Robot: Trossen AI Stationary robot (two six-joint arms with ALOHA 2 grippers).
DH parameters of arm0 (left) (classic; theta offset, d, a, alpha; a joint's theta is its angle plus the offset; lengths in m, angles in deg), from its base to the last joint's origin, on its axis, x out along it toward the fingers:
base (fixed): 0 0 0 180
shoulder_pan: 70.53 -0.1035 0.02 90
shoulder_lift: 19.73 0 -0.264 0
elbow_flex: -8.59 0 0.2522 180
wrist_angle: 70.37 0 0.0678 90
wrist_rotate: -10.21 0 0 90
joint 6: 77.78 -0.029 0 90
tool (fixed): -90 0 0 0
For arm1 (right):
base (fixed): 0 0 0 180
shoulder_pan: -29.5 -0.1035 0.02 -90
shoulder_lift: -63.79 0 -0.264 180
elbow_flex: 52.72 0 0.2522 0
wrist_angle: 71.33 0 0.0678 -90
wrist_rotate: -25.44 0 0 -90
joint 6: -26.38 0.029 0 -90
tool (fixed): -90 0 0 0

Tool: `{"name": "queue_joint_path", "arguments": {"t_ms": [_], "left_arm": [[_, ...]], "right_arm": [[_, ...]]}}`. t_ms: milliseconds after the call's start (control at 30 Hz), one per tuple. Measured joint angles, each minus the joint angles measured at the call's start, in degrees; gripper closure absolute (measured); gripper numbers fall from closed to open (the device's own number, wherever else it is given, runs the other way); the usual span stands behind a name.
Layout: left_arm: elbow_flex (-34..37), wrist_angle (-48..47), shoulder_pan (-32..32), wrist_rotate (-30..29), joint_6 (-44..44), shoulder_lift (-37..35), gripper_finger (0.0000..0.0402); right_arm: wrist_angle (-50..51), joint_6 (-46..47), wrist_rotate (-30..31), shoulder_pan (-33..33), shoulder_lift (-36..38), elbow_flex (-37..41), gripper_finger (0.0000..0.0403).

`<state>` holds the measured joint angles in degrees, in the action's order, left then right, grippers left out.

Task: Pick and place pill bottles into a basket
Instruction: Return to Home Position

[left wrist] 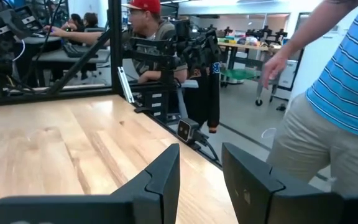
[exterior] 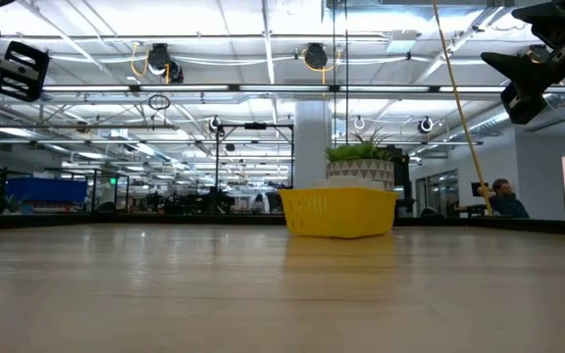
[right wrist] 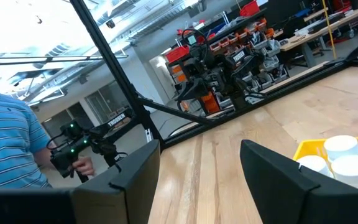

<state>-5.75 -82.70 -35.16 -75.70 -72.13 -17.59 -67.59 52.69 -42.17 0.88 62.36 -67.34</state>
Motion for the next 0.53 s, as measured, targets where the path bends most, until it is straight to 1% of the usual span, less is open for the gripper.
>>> {"name": "queue_joint_path", "arguments": {"t_ms": [533], "left_arm": [[0.0,0.02,-0.02,0.18,-0.63,0.09,0.0279]], "right_arm": [[0.0,0.02,0.0,0.0,0.0,0.0,0.0188]]}}
